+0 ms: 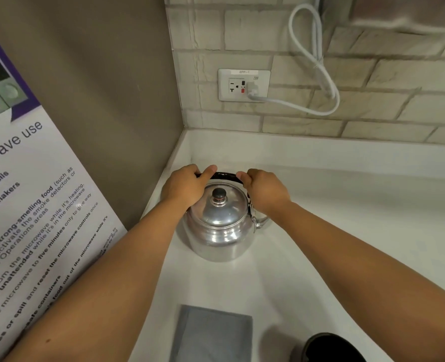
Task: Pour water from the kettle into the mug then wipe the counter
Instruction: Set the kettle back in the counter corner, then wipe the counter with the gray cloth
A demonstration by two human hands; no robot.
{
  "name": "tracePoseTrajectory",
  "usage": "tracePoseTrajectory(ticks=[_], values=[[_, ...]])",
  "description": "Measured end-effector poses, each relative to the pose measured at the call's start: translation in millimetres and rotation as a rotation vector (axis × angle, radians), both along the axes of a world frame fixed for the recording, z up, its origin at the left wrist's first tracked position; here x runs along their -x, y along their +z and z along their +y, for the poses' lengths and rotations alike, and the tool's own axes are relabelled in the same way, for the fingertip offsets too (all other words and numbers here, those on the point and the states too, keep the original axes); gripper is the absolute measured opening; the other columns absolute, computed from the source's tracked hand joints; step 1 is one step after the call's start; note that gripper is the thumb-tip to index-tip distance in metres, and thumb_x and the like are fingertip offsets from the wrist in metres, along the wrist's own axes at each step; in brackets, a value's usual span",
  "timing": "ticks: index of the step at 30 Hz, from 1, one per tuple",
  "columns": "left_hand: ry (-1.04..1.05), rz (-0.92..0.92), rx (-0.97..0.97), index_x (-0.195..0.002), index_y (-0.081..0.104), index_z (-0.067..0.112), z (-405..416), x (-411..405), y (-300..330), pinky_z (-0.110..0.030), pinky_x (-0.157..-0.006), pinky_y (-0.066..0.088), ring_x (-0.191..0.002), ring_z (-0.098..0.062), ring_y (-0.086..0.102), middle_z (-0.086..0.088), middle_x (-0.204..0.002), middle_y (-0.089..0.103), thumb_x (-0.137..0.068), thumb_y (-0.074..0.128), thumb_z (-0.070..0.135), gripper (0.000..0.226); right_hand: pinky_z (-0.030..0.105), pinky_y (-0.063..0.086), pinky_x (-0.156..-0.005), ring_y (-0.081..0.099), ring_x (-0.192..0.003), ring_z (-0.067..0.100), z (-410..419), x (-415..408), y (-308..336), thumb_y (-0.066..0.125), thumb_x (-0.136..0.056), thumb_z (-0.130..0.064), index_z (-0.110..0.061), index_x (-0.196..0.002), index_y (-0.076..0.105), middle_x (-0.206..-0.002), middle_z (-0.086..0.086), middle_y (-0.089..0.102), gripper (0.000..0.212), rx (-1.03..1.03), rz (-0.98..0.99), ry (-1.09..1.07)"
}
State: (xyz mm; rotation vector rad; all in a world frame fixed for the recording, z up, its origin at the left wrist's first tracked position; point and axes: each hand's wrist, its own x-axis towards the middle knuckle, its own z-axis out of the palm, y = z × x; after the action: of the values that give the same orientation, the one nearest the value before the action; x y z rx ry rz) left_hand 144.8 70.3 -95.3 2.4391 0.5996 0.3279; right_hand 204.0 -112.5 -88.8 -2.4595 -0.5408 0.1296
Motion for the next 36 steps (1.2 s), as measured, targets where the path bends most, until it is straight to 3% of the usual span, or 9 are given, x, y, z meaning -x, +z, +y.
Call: tracePoseTrajectory(ticks=[13,16,18,22,29,31,33,34,36], values=[[0.048,0.334,-0.134,-0.078,0.061,0.015,-1.5,-4.9,15.5,-0.029,-0.051,0.036,-0.064,-0.021,0.056,-0.005,-0.074,0.062,-0.086,0.029,0.08,0.072,0.032,0.035,-0.063,0.05,-0.068,0.023,4.3,1.6,9.1,0.031,-0.098,-0.047,-0.021,-0.065,0.041,-0.068,0.001,0.049,0.044,0.107,0.077,-0.012],[0.11,0.307,-0.179,-0.091,0.066,0.009,-4.3,-1.1,27.9,-0.03,-0.053,0.039,-0.074,-0.028,0.063,-0.011,-0.087,0.068,-0.083,0.038,0.079,0.076,0.034,0.04,-0.068,0.057,-0.093,0.031,2.1,6.4,17.7,0.036,-0.098,-0.037,-0.014,-0.103,0.056,-0.096,0.009,0.056,0.031,0.157,0.106,-0.023],[0.156,0.204,-0.216,-0.098,0.067,0.008,-7.7,3.1,35.7,-0.032,-0.057,0.04,-0.085,-0.033,0.065,-0.014,-0.097,0.07,-0.085,0.04,0.075,0.073,0.036,0.042,-0.072,0.053,-0.106,0.034,-2.6,9.9,23.1,0.035,-0.099,-0.03,-0.018,-0.138,0.041,-0.118,0.013,0.053,0.041,0.156,0.054,-0.027],[0.208,-0.108,-0.199,-0.102,0.065,0.013,-24.5,27.1,60.4,-0.032,-0.063,0.038,-0.091,-0.032,0.065,-0.009,-0.102,0.07,-0.09,0.047,0.065,0.056,0.035,0.041,-0.066,0.054,-0.08,0.029,-15.9,27.6,36.6,0.03,-0.097,-0.05,-0.009,-0.11,0.054,-0.095,0.012,0.061,0.049,0.02,-0.061,-0.089],[-0.01,-0.428,-0.117,-0.074,0.055,0.024,-90.8,142.6,56.6,-0.026,-0.049,0.034,-0.057,-0.012,0.053,0.011,-0.061,0.054,-0.094,0.055,0.043,0.027,0.028,0.039,-0.053,0.055,-0.058,0.015,-86.2,95.5,60.8,0.046,-0.093,-0.047,-0.02,-0.088,0.058,-0.06,0.002,0.059,0.03,-0.282,-0.158,-0.021],[-0.135,-0.271,-0.137,-0.076,0.061,0.018,-111.0,189.2,16.4,-0.029,-0.054,0.04,-0.066,-0.018,0.058,0.004,-0.073,0.06,-0.097,0.053,0.034,0.028,0.022,0.041,-0.058,0.058,-0.066,0.016,-127.4,117.5,51.5,0.047,-0.093,-0.042,-0.018,-0.087,0.06,-0.074,0.008,0.066,0.028,-0.317,-0.159,-0.078],[-0.243,-0.064,-0.086,-0.099,0.069,0.015,-128.5,235.1,-26.9,-0.029,-0.076,0.045,-0.098,-0.022,0.062,-0.002,-0.107,0.065,-0.101,0.047,0.029,0.025,0.013,0.039,-0.06,0.058,-0.074,0.012,-172.1,143.5,31.4,0.046,-0.095,-0.035,-0.019,-0.095,0.064,-0.09,0.006,0.069,0.024,-0.291,-0.133,-0.179],[-0.298,0.022,-0.059,-0.122,0.063,0.015,-135.5,256.0,-44.3,-0.023,-0.093,0.039,-0.122,-0.021,0.052,-0.001,-0.133,0.056,-0.103,0.042,0.03,0.031,0.012,0.038,-0.065,0.059,-0.081,0.014,-192.6,159.2,17.8,0.045,-0.096,-0.031,-0.019,-0.102,0.065,-0.101,0.006,0.069,0.024,-0.261,-0.113,-0.235],[-0.43,0.128,-0.148,-0.153,0.015,0.022,-142.3,285.3,-72.1,-0.023,-0.116,0.0,-0.147,-0.012,0.003,0.005,-0.16,0.007,-0.105,0.027,0.039,0.052,0.018,0.038,-0.084,0.058,-0.106,0.022,-226.1,193.7,-13.5,0.043,-0.098,-0.022,-0.014,-0.117,0.063,-0.123,0.009,0.063,0.029,-0.186,-0.079,-0.317]])
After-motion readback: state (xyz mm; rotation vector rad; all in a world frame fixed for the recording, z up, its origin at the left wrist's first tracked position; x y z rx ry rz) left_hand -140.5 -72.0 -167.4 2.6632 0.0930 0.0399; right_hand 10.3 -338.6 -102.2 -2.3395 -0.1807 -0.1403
